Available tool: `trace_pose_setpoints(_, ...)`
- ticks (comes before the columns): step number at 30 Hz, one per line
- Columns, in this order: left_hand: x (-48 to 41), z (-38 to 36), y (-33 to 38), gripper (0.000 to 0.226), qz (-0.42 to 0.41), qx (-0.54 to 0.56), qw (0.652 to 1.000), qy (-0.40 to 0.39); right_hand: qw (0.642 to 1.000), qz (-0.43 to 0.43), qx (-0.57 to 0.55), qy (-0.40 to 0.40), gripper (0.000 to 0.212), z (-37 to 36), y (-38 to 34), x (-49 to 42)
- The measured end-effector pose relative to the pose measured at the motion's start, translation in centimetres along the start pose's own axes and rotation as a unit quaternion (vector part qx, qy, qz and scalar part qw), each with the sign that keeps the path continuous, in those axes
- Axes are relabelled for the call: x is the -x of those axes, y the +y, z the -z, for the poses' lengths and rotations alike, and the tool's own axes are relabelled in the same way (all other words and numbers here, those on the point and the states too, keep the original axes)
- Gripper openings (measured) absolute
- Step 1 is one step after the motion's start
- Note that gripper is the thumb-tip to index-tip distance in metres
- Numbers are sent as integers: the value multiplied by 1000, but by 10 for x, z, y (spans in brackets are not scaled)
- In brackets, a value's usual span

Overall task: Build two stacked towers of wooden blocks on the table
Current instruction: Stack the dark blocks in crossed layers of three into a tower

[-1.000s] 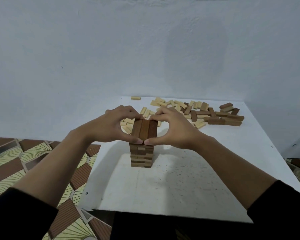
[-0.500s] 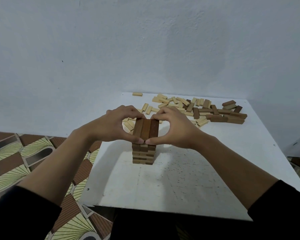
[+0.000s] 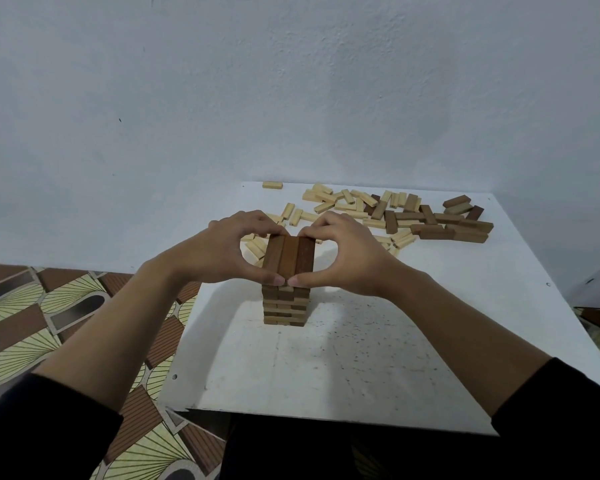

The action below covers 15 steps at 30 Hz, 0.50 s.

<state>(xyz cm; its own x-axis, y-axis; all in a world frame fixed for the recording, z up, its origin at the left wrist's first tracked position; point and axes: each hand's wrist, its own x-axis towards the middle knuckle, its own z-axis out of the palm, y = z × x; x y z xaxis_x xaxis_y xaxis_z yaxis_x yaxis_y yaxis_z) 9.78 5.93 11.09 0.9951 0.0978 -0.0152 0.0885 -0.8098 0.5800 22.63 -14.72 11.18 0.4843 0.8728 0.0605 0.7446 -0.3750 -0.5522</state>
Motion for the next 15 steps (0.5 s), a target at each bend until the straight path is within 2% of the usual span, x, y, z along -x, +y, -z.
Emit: trace_pose_setpoints(15,6,-2,4,91,5,28,999,15,999,-5,-42,14,92,-5,4,6)
